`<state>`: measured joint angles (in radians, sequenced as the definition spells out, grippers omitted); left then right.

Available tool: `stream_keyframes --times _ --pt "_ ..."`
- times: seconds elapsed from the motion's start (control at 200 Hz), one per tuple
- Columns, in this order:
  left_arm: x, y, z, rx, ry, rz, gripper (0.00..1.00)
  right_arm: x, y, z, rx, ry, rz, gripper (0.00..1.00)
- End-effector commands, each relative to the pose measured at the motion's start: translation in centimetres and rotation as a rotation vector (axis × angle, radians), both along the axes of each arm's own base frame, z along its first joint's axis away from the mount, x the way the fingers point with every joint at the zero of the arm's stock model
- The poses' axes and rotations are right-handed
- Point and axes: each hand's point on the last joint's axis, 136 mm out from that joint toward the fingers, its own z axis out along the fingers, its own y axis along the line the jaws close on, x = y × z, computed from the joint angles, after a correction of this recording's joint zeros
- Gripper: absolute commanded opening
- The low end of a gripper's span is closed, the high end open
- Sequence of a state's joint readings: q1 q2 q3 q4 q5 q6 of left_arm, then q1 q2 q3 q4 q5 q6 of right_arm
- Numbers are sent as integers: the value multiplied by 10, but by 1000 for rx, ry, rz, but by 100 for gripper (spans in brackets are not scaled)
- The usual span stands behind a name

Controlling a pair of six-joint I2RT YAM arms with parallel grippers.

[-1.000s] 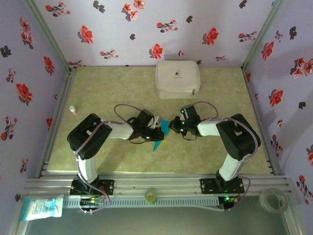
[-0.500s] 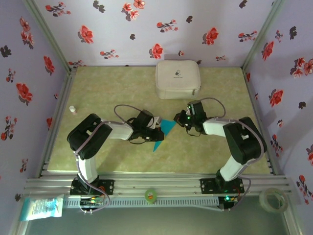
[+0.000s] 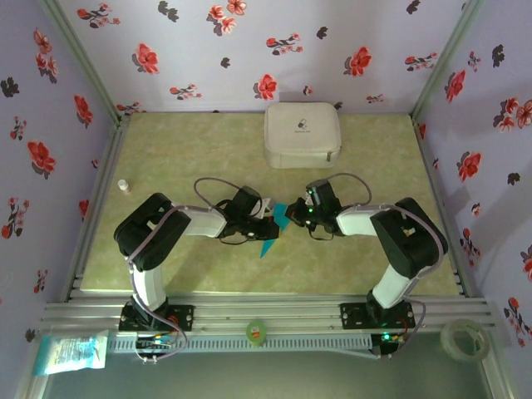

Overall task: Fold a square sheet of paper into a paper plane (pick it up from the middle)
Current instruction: Fold the wing for the fifth time at the center of the table.

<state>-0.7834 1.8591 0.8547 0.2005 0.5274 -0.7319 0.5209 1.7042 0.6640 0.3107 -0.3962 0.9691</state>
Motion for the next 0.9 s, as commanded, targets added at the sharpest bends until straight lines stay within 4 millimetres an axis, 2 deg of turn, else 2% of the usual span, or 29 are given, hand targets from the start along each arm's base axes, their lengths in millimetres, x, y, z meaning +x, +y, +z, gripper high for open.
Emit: stream_keyframes --times 0.0,0.135,0.25,0.36,0.495,0.66,0.81,0.895 --pt "-18 16 -13 91 97 13 0 -6 -7 -19 -47 52 35 0" --pt "-10 6 8 43 77 28 0 -15 -19 -34 -116 84 40 0" --pt "-3 -2 24 6 53 31 2 -16 -24 -38 -145 91 38 0" --pt "1 -9 32 -5 57 19 5 -16 -24 -38 -149 90 35 0" --pt "6 -15 31 1 64 12 8 -16 -25 -38 -156 91 37 0" --pt "9 -18 18 48 89 -3 11 -17 -26 -37 -156 90 32 0" --pt "1 -10 1 107 117 -22 11 -19 -28 -39 -164 95 28 0" --pt "-6 2 -11 165 134 -25 11 -20 -29 -41 -166 98 25 0"
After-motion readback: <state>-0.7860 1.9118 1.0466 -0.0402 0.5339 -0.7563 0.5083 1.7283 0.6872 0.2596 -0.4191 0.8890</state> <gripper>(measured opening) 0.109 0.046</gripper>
